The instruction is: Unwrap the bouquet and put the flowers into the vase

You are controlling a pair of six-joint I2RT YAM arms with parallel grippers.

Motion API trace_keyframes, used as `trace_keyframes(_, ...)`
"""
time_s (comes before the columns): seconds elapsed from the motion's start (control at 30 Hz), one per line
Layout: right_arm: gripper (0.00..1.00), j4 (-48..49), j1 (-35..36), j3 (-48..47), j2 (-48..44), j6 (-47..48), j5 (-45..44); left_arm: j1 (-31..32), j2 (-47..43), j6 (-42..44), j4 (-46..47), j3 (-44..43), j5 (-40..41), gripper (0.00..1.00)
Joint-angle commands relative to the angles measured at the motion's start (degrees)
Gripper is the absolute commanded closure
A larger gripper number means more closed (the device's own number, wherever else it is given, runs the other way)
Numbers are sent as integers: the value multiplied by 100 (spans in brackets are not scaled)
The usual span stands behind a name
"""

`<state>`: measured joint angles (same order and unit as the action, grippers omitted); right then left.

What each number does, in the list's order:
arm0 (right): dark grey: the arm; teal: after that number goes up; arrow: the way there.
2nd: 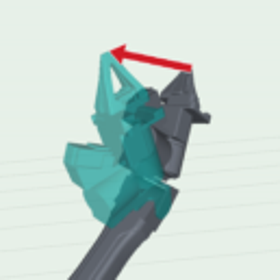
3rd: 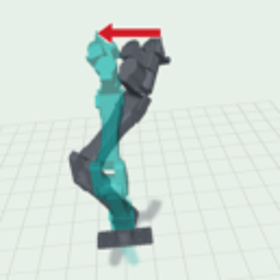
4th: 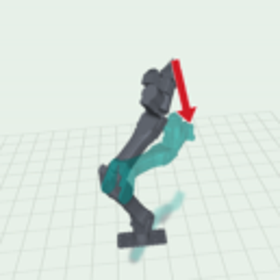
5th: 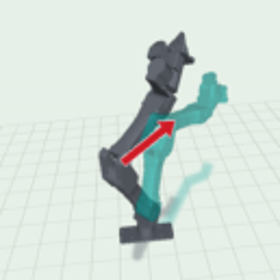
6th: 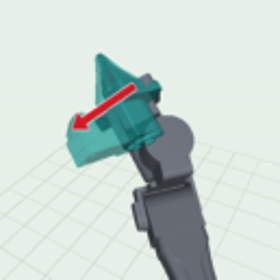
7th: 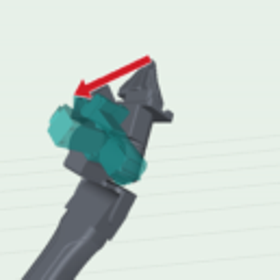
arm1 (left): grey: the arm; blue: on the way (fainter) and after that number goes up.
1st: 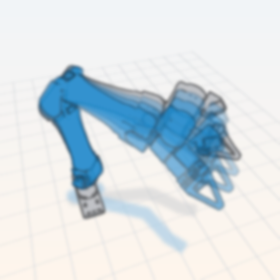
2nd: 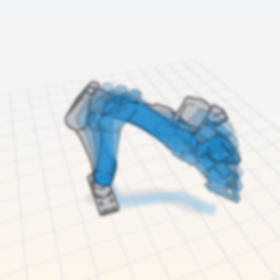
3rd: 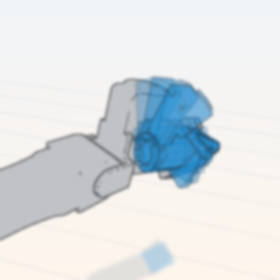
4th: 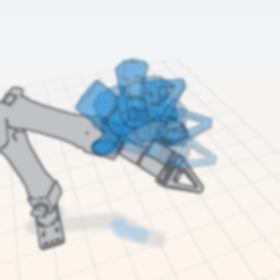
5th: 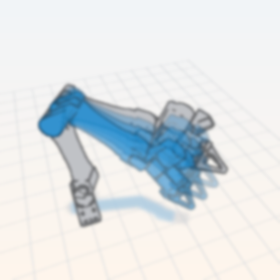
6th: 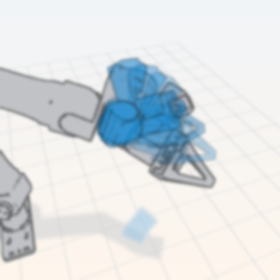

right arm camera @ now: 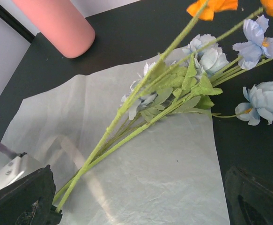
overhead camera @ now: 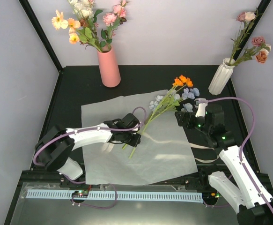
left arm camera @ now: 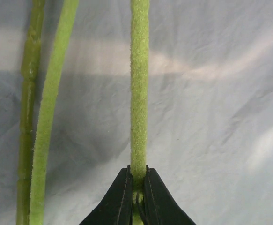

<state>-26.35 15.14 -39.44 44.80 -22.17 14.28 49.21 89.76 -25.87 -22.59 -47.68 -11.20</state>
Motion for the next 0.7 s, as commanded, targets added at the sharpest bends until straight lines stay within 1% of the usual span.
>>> trace_keyframes(0.0, 0, -77, 42, -182, -93, -8, 75, 52, -567, -271, 892, 255, -238, 98)
trace_keyframes(0.1, 0, -169, 44, -315, -100, -48, 66, 71, -935, -288, 1258, 489, -207, 99)
trace_keyframes(0.3, 0, -150, 42, -372, -159, -156, 120, 71, -1469, -167, 1350, 652, 71, 98)
trace_keyframes(0.43, 0, 40, 42, -279, -171, -301, 333, 73, -1685, -101, 1583, 836, 9, 98)
trace_keyframes(0.53, 0, 180, 42, -180, -176, -395, 403, 52, -1820, -162, 1874, 962, -287, 98)
trace_keyframes(0.67, 0, 289, 42, -79, -164, -478, 508, -63, -1789, -357, 2440, 1160, -1038, 98)
